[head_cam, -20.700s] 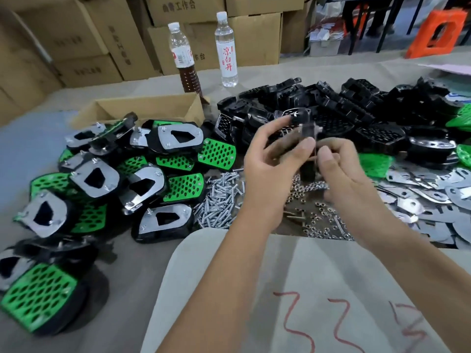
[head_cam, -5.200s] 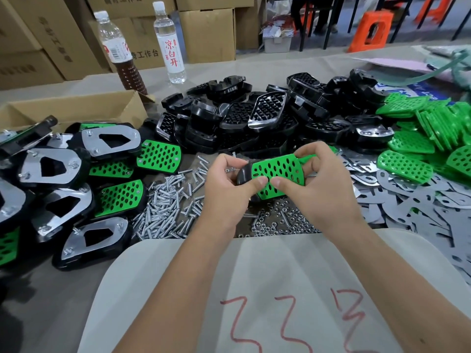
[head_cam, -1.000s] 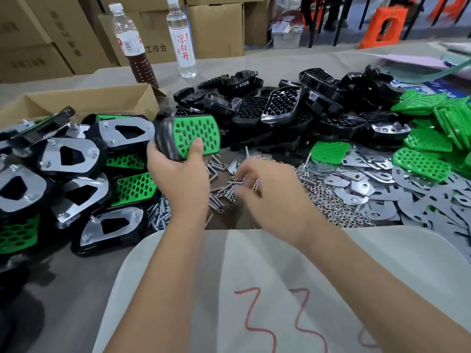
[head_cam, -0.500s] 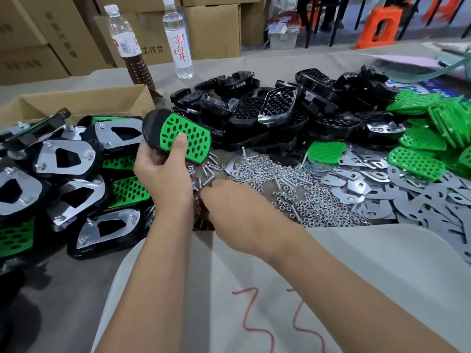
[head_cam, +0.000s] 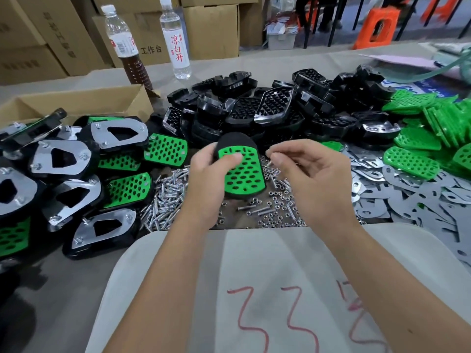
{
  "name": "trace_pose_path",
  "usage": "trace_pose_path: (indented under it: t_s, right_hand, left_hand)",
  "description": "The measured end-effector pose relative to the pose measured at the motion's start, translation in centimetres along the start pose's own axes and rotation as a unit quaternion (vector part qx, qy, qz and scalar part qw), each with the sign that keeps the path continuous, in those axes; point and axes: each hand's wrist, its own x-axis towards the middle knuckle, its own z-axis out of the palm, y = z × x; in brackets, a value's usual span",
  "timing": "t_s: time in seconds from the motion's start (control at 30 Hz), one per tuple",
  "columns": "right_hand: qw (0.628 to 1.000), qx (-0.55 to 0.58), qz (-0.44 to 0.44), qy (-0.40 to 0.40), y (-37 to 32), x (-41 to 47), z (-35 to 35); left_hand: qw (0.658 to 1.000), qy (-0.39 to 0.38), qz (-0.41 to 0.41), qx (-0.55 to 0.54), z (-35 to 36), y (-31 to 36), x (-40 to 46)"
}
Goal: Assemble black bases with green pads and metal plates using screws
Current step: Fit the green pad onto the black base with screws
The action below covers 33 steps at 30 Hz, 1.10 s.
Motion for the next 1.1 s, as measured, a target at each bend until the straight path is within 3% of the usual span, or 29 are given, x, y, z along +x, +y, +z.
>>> trace_pose_path:
  t_s: [0.17,0.33,0.5,0.67,0.97,1.1]
  right_hand:
    - [0.999,0.021,0.006,0.041,0.7,-0.3,0.0]
    - [0.997,-0.057,-0.006,0.058,1.3,-0.2,0.0]
    - [0.956,-0.247,-0.154,0.020,1.1,-0.1,-0.1]
    - [0.985,-0.161,-0.059,0.010,1.6,0.0,-0.2]
    - [0.977,-0.195,-0.080,0.030,1.2,-0.2,0.4]
    - [0.985,-0.160,-0.014,0.059,1.0,-0.1,0.2]
  left_hand:
    - [0.997,-0.061,0.015,0.047,0.7,0.0,-0.8]
    - [0.994,-0.065,0.021,0.079,1.0,0.2,-1.3]
    - [0.984,-0.050,0.078,0.155,1.3,0.3,-1.5]
    - [0.985,-0.052,0.073,0.146,1.6,0.2,-1.7]
    - [0.994,-0.011,0.074,0.086,2.9,0.0,-2.1]
    - [0.975,-0.002,0.149,0.167,3.3,-0.3,-2.4]
